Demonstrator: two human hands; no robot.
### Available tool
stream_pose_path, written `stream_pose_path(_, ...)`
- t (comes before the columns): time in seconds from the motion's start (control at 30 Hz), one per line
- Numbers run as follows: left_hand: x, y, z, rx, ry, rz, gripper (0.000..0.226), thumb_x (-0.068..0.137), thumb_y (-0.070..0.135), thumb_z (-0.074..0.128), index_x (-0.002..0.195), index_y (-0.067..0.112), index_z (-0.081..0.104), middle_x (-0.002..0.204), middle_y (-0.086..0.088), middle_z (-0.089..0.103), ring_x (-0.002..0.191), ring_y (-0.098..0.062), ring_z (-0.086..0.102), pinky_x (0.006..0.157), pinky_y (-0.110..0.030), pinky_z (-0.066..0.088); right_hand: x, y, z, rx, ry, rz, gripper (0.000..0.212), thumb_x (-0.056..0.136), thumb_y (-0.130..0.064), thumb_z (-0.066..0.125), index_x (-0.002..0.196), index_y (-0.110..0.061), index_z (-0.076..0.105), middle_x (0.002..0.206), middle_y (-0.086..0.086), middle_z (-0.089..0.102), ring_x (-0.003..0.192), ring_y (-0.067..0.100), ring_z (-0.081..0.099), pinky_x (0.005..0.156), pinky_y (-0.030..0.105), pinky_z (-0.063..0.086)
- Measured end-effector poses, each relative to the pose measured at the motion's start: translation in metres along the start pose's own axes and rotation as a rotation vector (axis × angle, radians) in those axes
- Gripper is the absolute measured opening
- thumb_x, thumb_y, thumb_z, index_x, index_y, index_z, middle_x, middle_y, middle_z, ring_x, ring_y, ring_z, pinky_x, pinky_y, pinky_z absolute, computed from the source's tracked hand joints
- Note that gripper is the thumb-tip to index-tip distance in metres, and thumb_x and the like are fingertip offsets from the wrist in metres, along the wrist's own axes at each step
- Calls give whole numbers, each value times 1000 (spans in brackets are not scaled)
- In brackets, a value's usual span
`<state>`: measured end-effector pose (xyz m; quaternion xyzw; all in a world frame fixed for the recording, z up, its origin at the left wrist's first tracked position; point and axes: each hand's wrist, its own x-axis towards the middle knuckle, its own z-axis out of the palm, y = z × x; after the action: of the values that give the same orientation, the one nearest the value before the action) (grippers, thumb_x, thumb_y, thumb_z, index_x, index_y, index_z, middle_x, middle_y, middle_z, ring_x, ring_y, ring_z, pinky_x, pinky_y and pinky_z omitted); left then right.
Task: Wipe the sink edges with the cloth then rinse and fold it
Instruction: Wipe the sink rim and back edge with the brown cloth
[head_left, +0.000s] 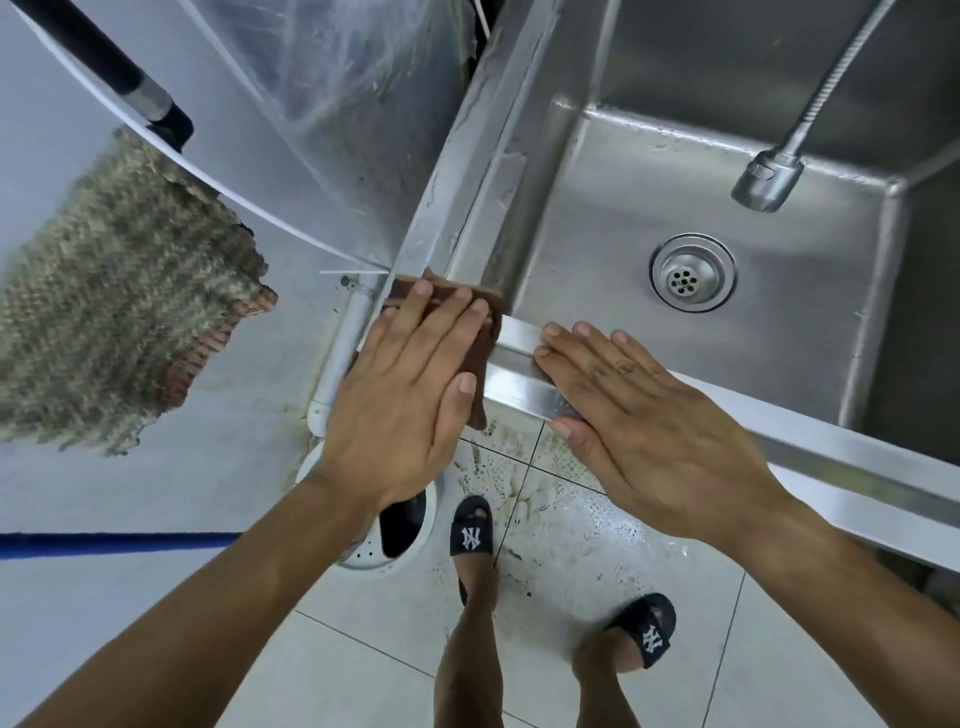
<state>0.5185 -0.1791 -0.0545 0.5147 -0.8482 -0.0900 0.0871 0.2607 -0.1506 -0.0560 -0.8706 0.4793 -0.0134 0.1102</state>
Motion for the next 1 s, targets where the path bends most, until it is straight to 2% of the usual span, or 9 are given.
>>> stream_pose_path(0.07,17,-19,-10,20,-53,63,55,107,30,28,158,12,38,164,-6,37,158,-26,19,126,-52,22,2,-1,-1,4,1,11,60,112,-43,23,164,-11,22,173,5,14,160,18,10,131,42,13)
stream_pose_path(0.2,64,-31,-17,18,-108,10,58,107,33,24,162,14,27,171,-1,21,160,-23,5,129,-49,13,8,-5,-3,21,-24,27,61,112,-42,19,164,-11,20,173,5,12,161,19,5,131,43,12)
stream_pose_path(0.33,28,-5,-11,8,-111,-8,59,108,34,23,163,13,26,171,-3,22,160,-21,5,130,-47,9,16,-8,-3,24,-52,38,60,113,-44,15,165,-14,15,174,3,8,161,17,1,131,42,8)
stream_pose_path(0.47,7,-7,-14,-13,-124,92,57,108,33,27,161,13,31,169,-4,28,159,-20,12,129,-46,14,16,-10,-2,24,-29,50,60,113,-43,18,165,-14,18,173,4,10,161,17,3,131,42,10)
stream_pose_path(0.57,42,-30,-19,-17,-133,65,55,110,35,22,162,17,30,170,-1,23,160,-19,6,129,-49,15,16,-9,-2,27,-4,48,59,113,-43,21,164,-13,22,172,5,15,161,19,9,131,44,15)
stream_pose_path(0.7,105,-51,-18,-30,-139,55,57,111,36,23,164,15,22,173,-3,12,160,-26,-1,129,-40,8,17,-10,-2,35,14,56,59,113,-43,22,163,-12,25,172,4,18,160,19,12,130,44,16)
stream_pose_path(0.77,125,-51,-16,-13,-120,79,58,110,35,24,163,12,25,172,-7,15,160,-31,2,129,-48,13,17,-11,-3,32,10,59,59,113,-43,22,163,-13,25,172,4,18,160,19,12,130,44,16)
stream_pose_path(0.93,75,-34,-13,-24,-85,29,59,108,34,26,162,11,25,173,-3,15,160,-26,1,129,-50,9,17,-10,-2,20,-15,64,59,113,-44,21,164,-14,23,172,3,15,161,18,10,131,42,13)
stream_pose_path(1.0,53,-33,-13,-53,-85,48,57,108,31,28,161,10,29,172,-2,19,160,-25,5,128,-51,14,17,-11,-3,16,-20,69,59,113,-43,22,164,-15,23,172,3,15,161,18,9,131,42,13)
